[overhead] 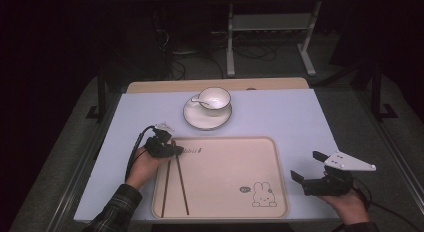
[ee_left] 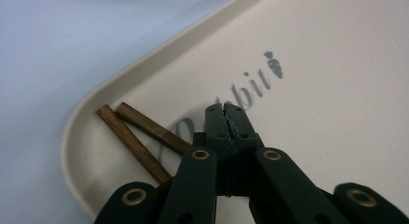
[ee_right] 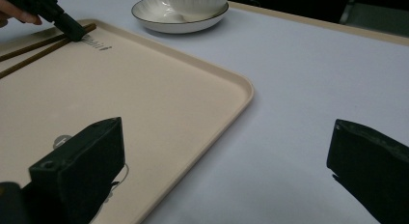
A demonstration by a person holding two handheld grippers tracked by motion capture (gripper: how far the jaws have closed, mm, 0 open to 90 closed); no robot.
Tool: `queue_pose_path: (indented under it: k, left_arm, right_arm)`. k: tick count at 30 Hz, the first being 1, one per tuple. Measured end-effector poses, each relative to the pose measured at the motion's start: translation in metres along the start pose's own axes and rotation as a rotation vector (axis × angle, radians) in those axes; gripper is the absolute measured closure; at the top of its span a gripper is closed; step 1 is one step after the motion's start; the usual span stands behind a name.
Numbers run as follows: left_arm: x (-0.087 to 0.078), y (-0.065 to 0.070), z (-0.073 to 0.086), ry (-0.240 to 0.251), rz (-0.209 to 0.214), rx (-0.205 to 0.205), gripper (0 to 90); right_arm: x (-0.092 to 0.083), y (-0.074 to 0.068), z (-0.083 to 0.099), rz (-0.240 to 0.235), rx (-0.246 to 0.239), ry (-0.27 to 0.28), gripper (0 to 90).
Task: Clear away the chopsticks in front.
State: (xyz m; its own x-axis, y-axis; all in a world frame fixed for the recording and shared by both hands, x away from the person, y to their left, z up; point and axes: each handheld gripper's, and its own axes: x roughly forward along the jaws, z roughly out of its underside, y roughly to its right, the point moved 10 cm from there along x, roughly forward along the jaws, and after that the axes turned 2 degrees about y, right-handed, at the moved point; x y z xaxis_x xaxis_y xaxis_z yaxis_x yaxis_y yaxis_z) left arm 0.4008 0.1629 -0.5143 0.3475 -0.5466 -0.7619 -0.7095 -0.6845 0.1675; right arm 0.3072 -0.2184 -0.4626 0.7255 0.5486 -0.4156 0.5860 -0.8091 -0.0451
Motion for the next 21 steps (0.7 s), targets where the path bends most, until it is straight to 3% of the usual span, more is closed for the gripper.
queue_pose_path:
  k: [2, 5, 8, 13, 21]
  left_arm:
    - [-0.001, 0.003, 0.001, -0.004, 0.002, 0.005, 89.1]
    - [-0.007, 0.019, 0.013, -0.023, 0.026, 0.033, 89.1]
    - [-0.013, 0.024, 0.021, -0.035, 0.017, 0.053, 89.1]
    - [-0.026, 0.018, 0.030, -0.033, -0.020, 0.054, 88.8]
    - [-0.023, 0.020, 0.029, -0.029, -0.010, 0.061, 87.0]
  right_arm:
    - [0.000, 0.000, 0.000, 0.000, 0.001, 0.000, 0.0]
    - [0.000, 0.000, 0.000, 0.001, 0.001, 0.001, 0.0]
    - [0.000, 0.000, 0.000, 0.000, 0.000, 0.000, 0.0]
    - [0.000, -0.001, -0.001, -0.001, -0.003, 0.002, 0.0]
    - [0.000, -0.002, -0.001, -0.001, -0.006, 0.002, 0.0]
